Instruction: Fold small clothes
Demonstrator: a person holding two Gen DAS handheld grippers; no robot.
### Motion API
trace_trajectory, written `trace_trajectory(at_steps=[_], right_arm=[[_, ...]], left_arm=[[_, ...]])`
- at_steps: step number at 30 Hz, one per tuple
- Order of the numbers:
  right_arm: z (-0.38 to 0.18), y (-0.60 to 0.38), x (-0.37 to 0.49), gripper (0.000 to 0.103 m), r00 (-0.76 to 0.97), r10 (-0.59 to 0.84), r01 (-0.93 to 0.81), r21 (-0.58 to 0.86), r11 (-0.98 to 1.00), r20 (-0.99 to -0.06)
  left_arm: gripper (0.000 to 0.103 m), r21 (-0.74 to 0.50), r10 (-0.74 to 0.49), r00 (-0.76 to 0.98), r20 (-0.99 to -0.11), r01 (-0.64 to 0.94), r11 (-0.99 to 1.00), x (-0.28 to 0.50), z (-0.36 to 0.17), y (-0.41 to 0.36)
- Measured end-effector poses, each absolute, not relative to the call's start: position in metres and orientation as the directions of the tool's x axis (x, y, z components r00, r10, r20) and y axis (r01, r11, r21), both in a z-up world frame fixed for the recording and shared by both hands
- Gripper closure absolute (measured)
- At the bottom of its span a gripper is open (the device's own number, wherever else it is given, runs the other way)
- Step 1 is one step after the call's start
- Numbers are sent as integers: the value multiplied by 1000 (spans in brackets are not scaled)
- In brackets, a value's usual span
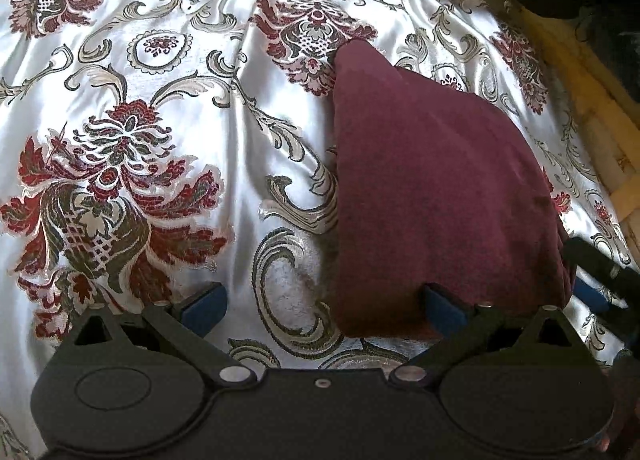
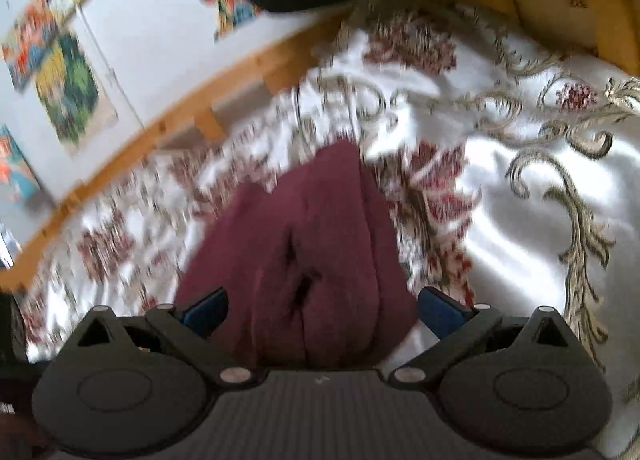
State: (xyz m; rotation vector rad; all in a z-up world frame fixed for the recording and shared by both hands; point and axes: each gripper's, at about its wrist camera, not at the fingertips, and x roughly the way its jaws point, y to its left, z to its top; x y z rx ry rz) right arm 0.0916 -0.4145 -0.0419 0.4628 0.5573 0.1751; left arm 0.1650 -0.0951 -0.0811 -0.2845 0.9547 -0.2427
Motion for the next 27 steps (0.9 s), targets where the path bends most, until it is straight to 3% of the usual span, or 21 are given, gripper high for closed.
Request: trace_trajectory(at_steps=[7, 9, 13, 16, 20, 23, 27], right_arm=[[-52, -440, 143, 0, 857, 350, -109, 529, 842, -379], [-60, -447, 159, 6, 845, 377, -111, 566, 817, -379], [-69, -446, 179, 23, 817, 413, -117, 586, 802, -402], [-77, -448, 182, 52, 812, 398, -74, 601, 796, -427], [-83, -455, 182, 63, 812, 405, -44, 648, 760, -420], [-84, -453, 181, 62, 815, 398, -48, 635, 771, -421], [-85, -456, 181, 51, 812, 403, -37, 651, 758, -423]], left_arm=[[1, -333, -324, 562, -761, 90, 939, 165, -80, -95], [1, -337, -330, 562, -759, 95, 937, 165, -81, -94], [1, -337, -329, 566, -756, 95, 937, 164, -81, -94], [0, -335, -328, 572, -752, 97, 937, 163, -81, -95], [0, -331, -326, 578, -748, 101, 938, 163, -82, -97], [0, -327, -324, 583, -745, 104, 939, 163, -82, -97], [1, -326, -325, 583, -745, 107, 939, 163, -82, -96]])
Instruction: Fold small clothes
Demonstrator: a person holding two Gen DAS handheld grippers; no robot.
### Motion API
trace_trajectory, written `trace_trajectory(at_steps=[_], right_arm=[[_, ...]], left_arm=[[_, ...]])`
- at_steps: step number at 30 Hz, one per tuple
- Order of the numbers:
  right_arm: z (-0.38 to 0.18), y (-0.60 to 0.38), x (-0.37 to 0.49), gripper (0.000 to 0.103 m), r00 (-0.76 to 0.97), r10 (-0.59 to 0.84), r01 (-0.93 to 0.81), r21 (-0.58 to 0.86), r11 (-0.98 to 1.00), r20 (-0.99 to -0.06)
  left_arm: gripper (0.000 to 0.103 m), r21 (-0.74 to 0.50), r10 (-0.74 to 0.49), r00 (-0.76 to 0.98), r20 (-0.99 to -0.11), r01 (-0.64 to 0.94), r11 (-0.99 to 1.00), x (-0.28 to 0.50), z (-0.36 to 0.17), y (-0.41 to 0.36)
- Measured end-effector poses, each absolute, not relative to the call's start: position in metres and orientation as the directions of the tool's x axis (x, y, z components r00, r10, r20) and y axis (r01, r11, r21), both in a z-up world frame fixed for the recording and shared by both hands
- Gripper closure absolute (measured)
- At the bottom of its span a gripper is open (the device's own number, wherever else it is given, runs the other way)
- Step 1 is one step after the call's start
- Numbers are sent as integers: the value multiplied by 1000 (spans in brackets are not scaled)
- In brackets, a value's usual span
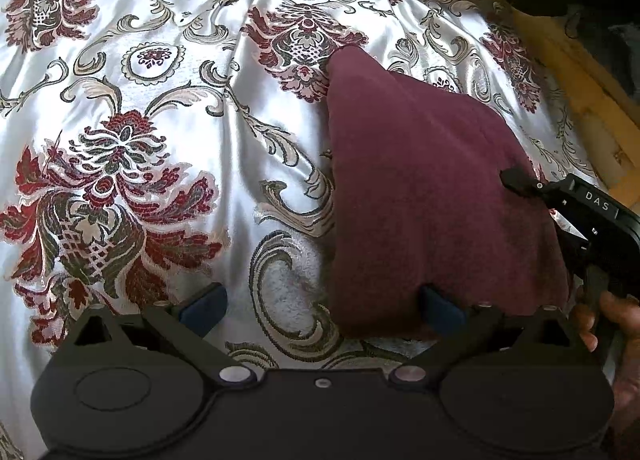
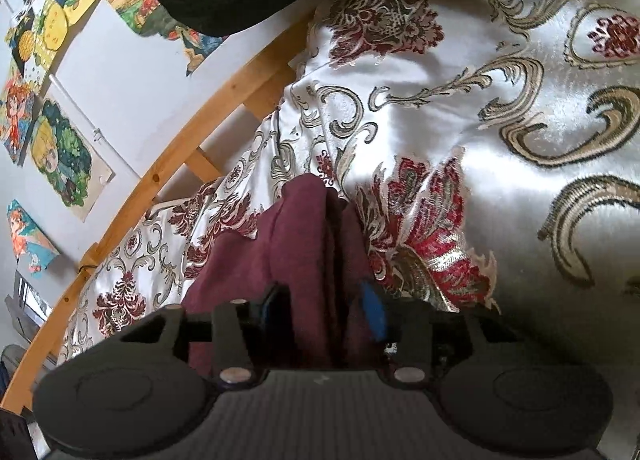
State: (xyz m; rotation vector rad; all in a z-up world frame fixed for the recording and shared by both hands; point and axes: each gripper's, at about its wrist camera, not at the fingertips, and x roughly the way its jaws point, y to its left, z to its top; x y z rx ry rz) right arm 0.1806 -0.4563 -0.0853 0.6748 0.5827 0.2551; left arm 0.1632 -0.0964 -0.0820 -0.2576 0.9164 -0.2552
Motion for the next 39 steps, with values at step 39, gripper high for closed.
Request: trace_trajectory(at_steps=[39], right_arm=[[-95, -464, 171, 52, 804, 385, 87, 731, 676, -452]], left_arm=[[8, -489, -517, 511, -687, 201, 849, 234, -78, -99]])
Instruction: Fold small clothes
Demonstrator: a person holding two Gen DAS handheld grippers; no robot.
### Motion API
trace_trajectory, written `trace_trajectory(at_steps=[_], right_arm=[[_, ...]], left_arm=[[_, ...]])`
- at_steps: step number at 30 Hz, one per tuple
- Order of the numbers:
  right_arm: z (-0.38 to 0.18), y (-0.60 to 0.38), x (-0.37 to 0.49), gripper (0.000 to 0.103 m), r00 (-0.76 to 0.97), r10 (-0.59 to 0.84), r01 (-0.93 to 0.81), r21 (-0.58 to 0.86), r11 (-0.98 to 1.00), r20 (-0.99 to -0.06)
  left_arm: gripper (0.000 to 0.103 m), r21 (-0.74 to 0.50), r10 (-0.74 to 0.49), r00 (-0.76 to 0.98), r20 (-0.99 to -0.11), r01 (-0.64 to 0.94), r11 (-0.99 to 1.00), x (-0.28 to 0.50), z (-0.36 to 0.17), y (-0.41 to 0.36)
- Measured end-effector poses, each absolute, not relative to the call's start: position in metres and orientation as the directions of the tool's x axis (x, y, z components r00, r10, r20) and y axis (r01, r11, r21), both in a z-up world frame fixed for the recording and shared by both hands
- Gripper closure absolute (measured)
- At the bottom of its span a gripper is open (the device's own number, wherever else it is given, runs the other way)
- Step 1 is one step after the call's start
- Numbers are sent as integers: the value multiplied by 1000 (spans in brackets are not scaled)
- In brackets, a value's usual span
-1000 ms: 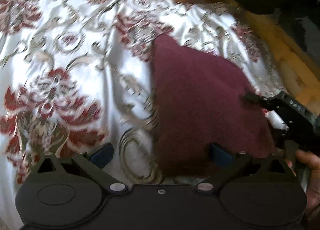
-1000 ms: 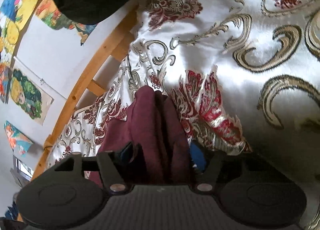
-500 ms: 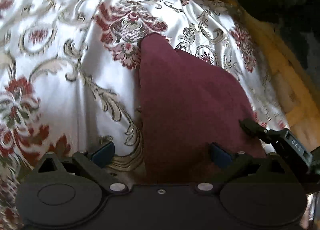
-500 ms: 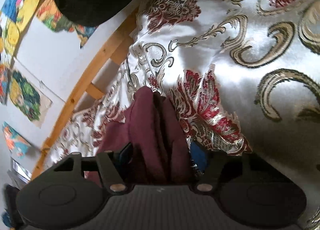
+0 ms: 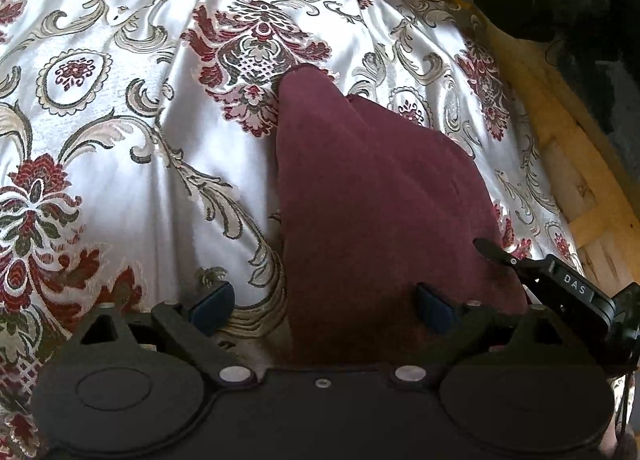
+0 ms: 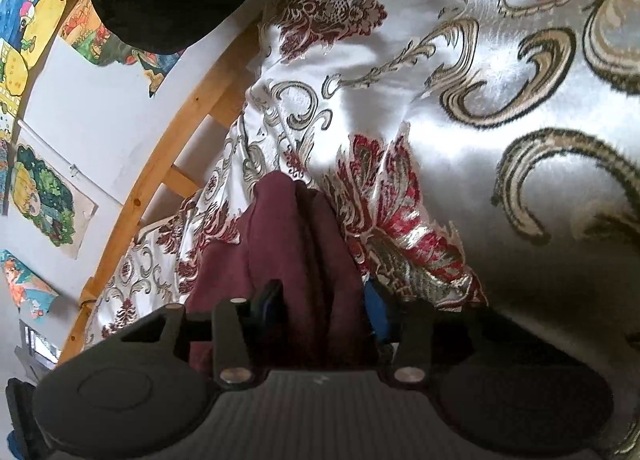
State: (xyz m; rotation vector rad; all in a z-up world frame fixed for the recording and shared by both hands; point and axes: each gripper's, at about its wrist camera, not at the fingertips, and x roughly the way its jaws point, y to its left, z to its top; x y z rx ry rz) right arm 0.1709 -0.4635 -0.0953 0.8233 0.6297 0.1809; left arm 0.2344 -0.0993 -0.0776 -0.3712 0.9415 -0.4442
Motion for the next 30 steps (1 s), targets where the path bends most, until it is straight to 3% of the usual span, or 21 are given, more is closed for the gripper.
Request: trace_trajectory(at_steps=[5, 12, 13, 18, 21, 24, 26, 30], right_arm=[[-94, -461, 171, 54, 801, 380, 89, 721, 688, -462], [-90, -456, 170, 70, 797, 388, 81, 719, 690, -462], [-84, -450, 170, 72, 800, 370, 63, 680, 731, -472], [-54, -406, 162, 78, 828, 256, -76, 352, 933, -499], [-47, -393, 159, 78, 837, 236, -106, 276, 955, -494], [-54, -409, 165, 69, 818, 274, -65, 391, 918, -506], [-66, -426, 171, 54, 798, 316, -17, 505, 863, -514], [-88, -453, 176, 49, 777, 419, 44, 705, 708, -470]], left_arm=[[12, -487, -531, 491, -690, 227, 843, 234, -74, -102], [46, -481, -563, 482, -671, 295, 826, 229, -70, -105], [51, -466, -556, 492, -670, 304, 831, 227, -69, -105], [57, -519, -572, 506, -646, 259, 815, 222, -80, -90], [58, -555, -587, 503, -634, 232, 799, 221, -87, -82], [58, -562, -591, 504, -630, 229, 795, 221, -88, -82], [58, -552, -584, 507, -633, 233, 801, 221, -87, -84], [58, -551, -582, 500, -642, 227, 803, 223, -86, -86]])
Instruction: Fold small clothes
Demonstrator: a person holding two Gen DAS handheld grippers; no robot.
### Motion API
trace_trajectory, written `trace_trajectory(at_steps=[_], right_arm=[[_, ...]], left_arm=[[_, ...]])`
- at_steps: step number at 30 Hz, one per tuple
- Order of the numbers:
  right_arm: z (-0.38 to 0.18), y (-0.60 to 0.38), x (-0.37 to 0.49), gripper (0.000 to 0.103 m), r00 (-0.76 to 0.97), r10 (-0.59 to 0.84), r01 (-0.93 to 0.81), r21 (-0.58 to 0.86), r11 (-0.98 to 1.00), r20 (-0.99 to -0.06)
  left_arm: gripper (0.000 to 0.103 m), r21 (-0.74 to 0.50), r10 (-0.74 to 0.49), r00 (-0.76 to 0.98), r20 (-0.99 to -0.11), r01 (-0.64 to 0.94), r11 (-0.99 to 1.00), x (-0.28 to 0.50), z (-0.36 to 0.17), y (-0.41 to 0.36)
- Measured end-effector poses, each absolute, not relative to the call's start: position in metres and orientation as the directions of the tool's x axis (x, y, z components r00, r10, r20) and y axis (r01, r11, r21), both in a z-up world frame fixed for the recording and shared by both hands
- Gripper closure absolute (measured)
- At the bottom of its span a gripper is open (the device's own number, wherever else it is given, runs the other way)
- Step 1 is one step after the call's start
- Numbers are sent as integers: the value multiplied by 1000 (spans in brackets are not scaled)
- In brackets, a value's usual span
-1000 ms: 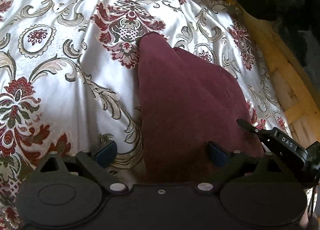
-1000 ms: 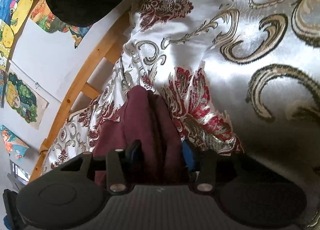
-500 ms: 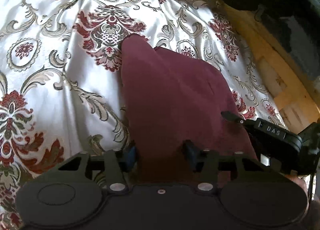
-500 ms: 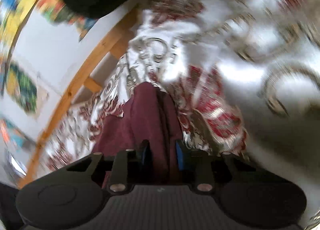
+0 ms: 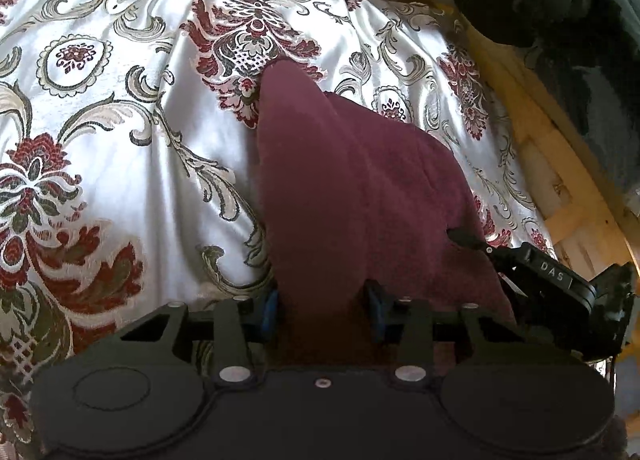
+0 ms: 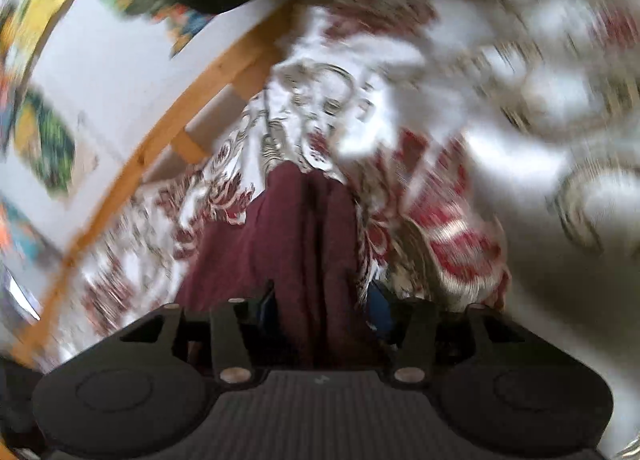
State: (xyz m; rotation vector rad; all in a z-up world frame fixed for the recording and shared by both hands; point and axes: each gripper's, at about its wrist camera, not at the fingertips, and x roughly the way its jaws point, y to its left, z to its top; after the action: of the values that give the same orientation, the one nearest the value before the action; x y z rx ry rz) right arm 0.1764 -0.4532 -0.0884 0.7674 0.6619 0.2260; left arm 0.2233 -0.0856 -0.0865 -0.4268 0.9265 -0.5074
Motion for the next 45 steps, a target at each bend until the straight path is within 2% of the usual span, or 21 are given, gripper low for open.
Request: trace_trajectory(at_steps=[2, 3, 4, 8, 11, 18, 24, 32, 35, 39, 45], right_arm=[[-89, -454, 178, 54, 777, 426, 45, 716, 697, -463], [-88, -451, 179, 59, 778, 427, 36, 710, 703, -462], [-86, -449, 179, 70, 777, 433, 21, 706, 708, -457], [-65, -429, 174, 78, 801, 370, -28, 587, 809, -471], [-43, -413, 162, 79, 829, 347, -77, 525, 848, -439], [4, -349, 144, 80, 871, 336, -201, 363, 910, -359], [20, -274, 187, 80, 859, 404, -305, 317, 898, -316], [7, -212, 266, 80, 827, 445, -334, 334, 881, -345], [-10, -205, 283, 80, 815, 421, -309, 316, 897, -398], [-36, -207, 294, 80, 795, 367, -237, 309, 921, -484], [-51, -219, 291, 71, 801, 315, -191, 281, 941, -509]], left_arm=[[58, -537, -573, 494, -654, 231, 811, 225, -83, -88], [58, -523, -567, 492, -661, 240, 818, 226, -81, -90], [60, -505, -558, 490, -670, 251, 826, 226, -77, -94], [68, -469, -551, 488, -677, 290, 834, 225, -63, -99], [71, -437, -555, 506, -660, 342, 832, 216, -48, -98], [72, -241, -521, 630, -576, 478, 845, 183, -10, -75], [72, -178, -420, 732, -537, 388, 904, 202, 2, -20], [71, -62, -290, 795, -533, 304, 951, 257, -8, 19], [71, -75, -276, 785, -555, 283, 956, 273, -22, 27], [68, -158, -283, 731, -621, 237, 959, 288, -44, 35], [60, -252, -309, 694, -650, 187, 949, 291, -50, 46]])
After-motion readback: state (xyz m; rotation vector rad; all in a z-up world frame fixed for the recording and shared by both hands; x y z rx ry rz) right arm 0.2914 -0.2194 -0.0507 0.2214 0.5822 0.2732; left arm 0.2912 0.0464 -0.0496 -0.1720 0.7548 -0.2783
